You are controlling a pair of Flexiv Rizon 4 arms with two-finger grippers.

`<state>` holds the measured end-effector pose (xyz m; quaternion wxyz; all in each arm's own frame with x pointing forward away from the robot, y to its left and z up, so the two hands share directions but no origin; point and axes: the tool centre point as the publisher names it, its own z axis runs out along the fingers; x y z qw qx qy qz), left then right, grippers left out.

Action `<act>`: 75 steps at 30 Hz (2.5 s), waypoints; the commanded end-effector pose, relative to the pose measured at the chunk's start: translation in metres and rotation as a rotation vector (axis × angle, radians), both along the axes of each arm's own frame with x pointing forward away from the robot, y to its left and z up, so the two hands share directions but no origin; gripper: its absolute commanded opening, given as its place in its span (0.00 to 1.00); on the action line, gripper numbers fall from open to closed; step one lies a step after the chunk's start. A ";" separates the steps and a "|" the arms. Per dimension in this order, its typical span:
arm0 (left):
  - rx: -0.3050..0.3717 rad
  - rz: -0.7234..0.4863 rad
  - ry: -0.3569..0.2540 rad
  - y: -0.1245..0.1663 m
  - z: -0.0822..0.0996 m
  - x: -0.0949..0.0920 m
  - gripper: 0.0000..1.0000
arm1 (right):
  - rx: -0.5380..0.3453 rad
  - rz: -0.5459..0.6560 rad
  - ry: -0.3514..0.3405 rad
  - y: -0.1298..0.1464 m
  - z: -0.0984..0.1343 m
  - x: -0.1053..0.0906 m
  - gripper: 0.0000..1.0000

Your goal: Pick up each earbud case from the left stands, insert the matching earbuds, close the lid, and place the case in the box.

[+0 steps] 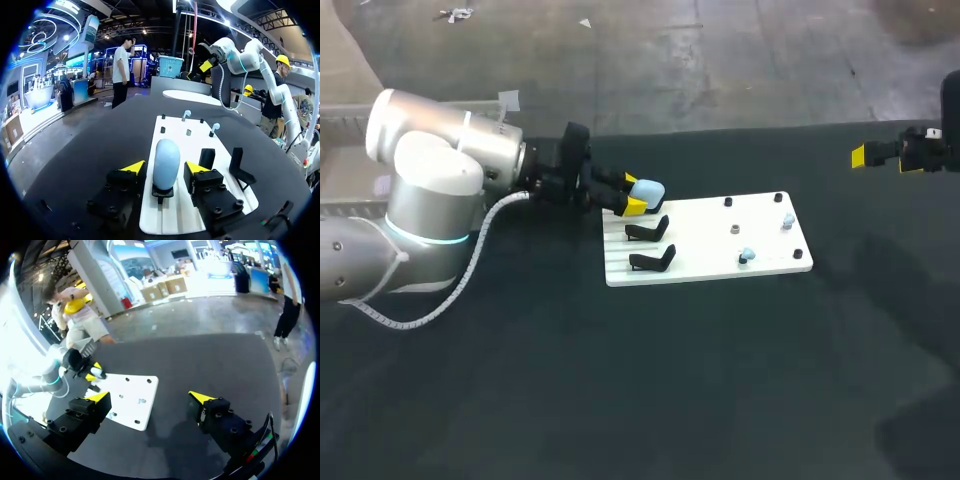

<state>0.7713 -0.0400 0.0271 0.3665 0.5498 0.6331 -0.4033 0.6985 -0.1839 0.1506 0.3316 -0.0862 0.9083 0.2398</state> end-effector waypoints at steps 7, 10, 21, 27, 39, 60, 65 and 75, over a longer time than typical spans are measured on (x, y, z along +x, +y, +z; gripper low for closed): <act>0.019 0.002 -0.007 -0.006 -0.001 0.001 0.47 | 0.001 0.003 0.000 0.000 -0.001 0.001 1.00; 0.019 0.009 -0.006 -0.007 -0.003 0.001 0.47 | 0.001 0.003 0.000 0.000 -0.001 0.001 1.00; 0.015 0.022 0.005 -0.007 -0.006 0.001 0.45 | 0.001 0.003 0.000 0.000 -0.001 0.001 1.00; 0.014 0.023 0.008 -0.007 -0.008 0.001 0.37 | 0.001 0.003 0.000 0.000 -0.001 0.001 1.00; 0.016 0.018 0.010 -0.008 -0.008 0.002 0.00 | 0.001 0.003 0.000 0.000 -0.001 0.001 1.00; -0.039 0.078 -0.018 0.006 0.060 -0.010 0.00 | 0.001 0.003 0.000 0.000 -0.001 0.001 1.00; -0.020 0.070 -0.052 -0.003 0.078 -0.018 0.00 | 0.000 0.038 0.001 0.023 -0.002 0.005 1.00; 0.023 0.051 -0.088 -0.036 0.083 -0.011 0.00 | 0.014 0.165 0.034 0.086 -0.003 0.007 1.00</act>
